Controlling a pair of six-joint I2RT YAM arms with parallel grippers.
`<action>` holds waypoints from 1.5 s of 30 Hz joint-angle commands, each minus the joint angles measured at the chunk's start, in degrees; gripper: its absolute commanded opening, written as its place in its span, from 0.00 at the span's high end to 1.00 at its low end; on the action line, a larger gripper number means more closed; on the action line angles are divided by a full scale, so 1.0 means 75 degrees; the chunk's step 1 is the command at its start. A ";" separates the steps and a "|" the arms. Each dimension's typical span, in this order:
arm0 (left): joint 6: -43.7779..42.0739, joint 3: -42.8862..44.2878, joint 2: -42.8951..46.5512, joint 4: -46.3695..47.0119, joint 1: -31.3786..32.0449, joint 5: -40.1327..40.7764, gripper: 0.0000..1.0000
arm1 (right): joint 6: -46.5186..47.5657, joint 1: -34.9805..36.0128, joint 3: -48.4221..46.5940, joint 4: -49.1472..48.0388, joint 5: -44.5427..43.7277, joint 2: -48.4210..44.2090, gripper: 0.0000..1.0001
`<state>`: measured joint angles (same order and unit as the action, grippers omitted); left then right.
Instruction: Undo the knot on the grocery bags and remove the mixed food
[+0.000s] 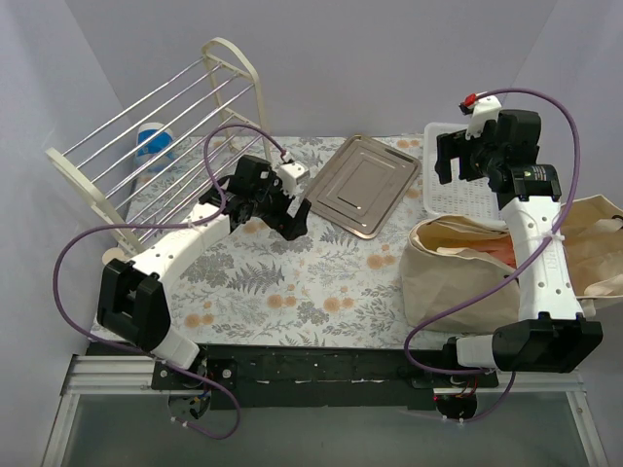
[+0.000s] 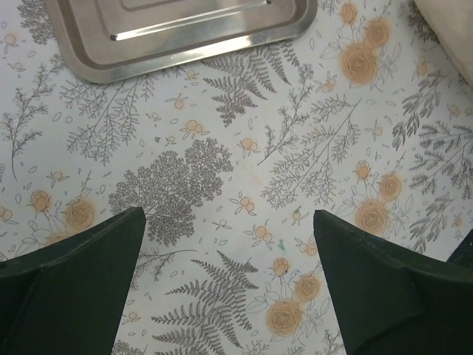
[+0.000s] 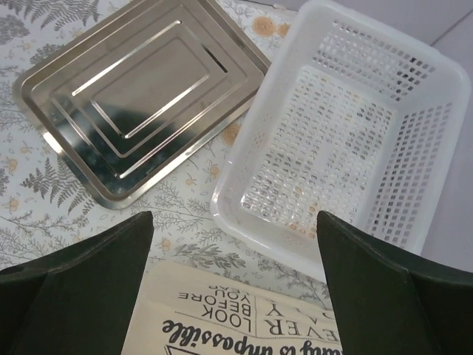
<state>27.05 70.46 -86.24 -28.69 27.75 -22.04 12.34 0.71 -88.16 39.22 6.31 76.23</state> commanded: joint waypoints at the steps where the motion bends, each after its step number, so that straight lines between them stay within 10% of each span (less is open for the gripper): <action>1: -0.0559 0.0985 -0.0536 -0.0944 0.0355 0.0242 0.02 | 0.0533 -0.0013 -0.0080 -0.0694 0.0963 -0.0249 0.01; 15: -0.0266 0.2338 -0.0621 -0.0782 0.1257 -0.0854 0.02 | 0.1775 -0.0013 -0.4276 0.3826 -0.0804 -0.0377 0.22; 21: 0.0472 0.1845 0.0142 -0.0112 0.1304 -0.1385 0.02 | 0.2163 -0.0024 -0.2631 0.4673 -0.2561 -0.1885 0.97; 33: 0.0355 0.2897 0.0226 0.1714 0.1901 -0.1957 0.02 | 0.3007 -0.0013 -0.1325 0.4309 -0.3431 -0.3448 0.99; 45: 0.1925 0.6378 -0.3067 0.2208 0.2991 -0.4126 0.02 | 0.4165 -0.0024 0.1956 0.4635 -0.0948 -0.5205 0.99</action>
<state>38.94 115.46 -104.84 -11.29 48.16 -45.71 37.69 0.75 -77.14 72.86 -8.71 42.33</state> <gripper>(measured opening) 0.981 0.022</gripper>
